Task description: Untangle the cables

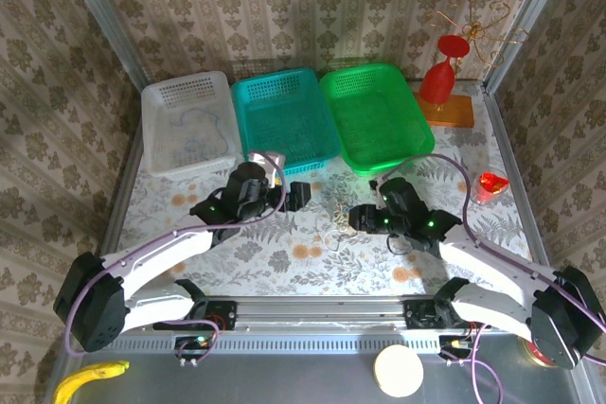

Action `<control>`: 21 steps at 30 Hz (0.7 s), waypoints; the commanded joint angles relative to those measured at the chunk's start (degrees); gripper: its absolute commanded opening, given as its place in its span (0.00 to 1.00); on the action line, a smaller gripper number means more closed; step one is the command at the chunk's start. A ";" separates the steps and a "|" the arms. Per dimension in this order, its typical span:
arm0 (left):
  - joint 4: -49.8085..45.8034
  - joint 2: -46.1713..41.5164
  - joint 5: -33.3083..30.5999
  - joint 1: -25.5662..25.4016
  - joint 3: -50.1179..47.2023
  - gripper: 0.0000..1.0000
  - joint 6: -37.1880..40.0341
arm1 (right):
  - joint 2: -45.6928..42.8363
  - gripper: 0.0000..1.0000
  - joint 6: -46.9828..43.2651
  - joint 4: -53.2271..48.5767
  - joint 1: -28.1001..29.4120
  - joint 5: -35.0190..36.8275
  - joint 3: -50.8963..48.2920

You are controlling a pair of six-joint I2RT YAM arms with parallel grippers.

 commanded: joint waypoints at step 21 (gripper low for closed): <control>-6.77 22.13 2.12 -15.71 8.67 0.57 11.18 | 6.40 0.45 -1.86 1.30 -2.49 -0.86 2.90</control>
